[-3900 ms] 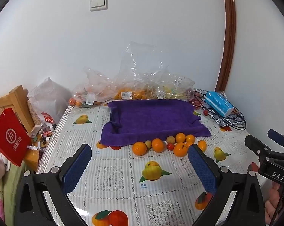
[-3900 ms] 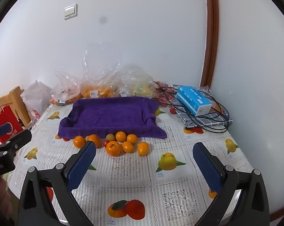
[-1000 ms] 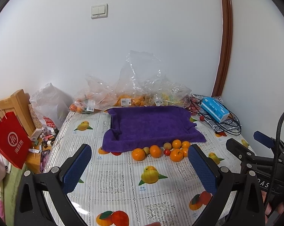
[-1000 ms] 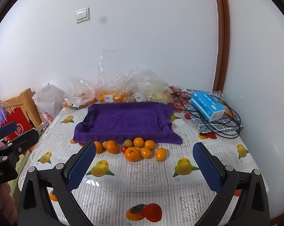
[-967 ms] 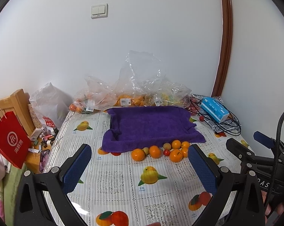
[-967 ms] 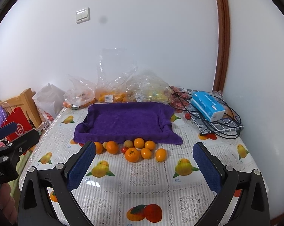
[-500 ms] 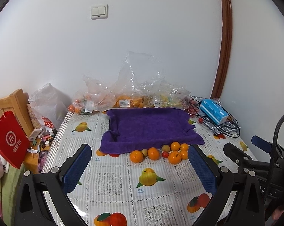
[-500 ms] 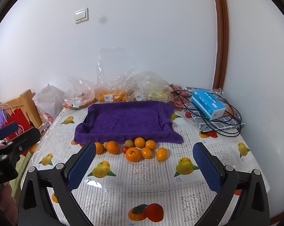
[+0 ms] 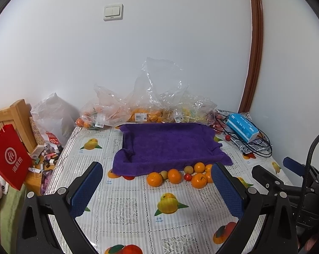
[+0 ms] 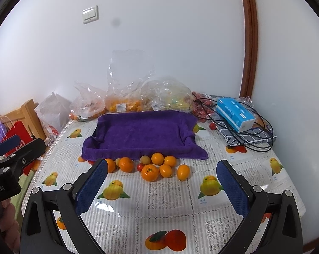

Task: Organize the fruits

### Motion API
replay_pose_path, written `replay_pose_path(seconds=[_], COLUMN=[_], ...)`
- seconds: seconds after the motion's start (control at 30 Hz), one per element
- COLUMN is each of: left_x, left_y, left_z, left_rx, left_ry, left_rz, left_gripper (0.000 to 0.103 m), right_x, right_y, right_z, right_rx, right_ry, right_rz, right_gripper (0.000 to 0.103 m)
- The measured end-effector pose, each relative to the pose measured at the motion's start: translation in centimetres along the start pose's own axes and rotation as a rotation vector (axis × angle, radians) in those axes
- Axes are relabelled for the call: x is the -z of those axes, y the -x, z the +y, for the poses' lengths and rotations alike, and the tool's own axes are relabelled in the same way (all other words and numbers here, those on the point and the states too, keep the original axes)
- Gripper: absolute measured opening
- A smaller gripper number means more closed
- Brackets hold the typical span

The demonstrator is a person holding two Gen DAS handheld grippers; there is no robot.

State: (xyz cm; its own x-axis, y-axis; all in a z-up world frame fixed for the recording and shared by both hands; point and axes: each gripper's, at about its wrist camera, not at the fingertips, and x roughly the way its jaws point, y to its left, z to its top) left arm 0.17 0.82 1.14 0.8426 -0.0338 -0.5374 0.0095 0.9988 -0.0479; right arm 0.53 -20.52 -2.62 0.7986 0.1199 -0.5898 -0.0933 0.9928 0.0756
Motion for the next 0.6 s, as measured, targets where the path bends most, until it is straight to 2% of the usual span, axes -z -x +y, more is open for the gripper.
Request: replay_pose_path(seconds=[0.6], left_x=[0.1], left_y=[-2.5], left_z=[0.3], left_rx=[-0.035], left_ry=[0.027], left_rz=[-0.028], left_gripper=[0.102], right_x=[0.1], right_y=[-3.0], right_z=[0.1], right_rx=[-0.007], right_ry=[0.008], right_rz=[0.004], right_gripper=[0.101])
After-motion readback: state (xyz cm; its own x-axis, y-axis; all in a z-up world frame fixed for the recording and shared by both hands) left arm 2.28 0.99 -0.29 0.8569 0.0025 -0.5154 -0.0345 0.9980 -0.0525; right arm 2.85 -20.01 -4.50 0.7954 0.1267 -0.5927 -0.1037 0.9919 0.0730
